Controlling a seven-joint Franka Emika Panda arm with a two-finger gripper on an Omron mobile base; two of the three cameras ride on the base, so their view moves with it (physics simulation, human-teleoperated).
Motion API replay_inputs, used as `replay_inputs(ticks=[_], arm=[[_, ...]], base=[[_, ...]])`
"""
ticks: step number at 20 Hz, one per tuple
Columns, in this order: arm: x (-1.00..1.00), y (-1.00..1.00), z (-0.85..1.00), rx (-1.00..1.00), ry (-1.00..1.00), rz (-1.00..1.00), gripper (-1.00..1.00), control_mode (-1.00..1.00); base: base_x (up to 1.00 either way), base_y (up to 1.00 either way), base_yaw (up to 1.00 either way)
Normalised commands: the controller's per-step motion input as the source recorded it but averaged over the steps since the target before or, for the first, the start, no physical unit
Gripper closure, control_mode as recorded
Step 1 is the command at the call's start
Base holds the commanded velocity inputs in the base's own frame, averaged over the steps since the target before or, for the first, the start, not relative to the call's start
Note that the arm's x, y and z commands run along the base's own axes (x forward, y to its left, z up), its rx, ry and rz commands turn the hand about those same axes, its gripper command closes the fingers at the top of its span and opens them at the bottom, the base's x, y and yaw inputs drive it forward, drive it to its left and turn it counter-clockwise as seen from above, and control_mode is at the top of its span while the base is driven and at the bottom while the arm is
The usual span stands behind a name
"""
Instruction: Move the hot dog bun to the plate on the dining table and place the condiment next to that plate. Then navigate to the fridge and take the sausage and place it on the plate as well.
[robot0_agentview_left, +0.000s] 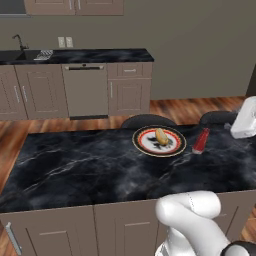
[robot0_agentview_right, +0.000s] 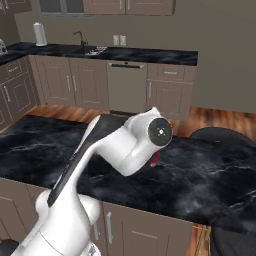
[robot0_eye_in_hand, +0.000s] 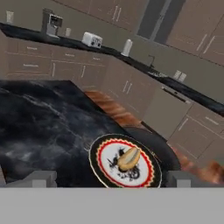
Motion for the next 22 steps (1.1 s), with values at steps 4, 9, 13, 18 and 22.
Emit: replay_inputs(ticks=[4, 9, 13, 18, 22], arm=[[-0.36, 0.44, 0.55, 0.02, 0.3, -0.29, -1.0, -1.0], [-0.44, 0.36, 0.48, 0.06, 0.29, -0.26, -1.0, -1.0], [-0.53, 0.28, 0.14, 0.08, 0.18, -0.28, -1.0, -1.0], [-0.55, 0.22, 0.0, 0.11, 0.09, -0.32, -1.0, -1.0], [-0.56, 0.15, 0.0, 0.1, 0.01, -0.26, -1.0, -1.0]], base=[[0.0, 0.0, 0.0], [0.0, 0.0, 0.0], [0.0, 0.0, 0.0], [0.0, 0.0, 0.0], [0.0, 0.0, 0.0]])
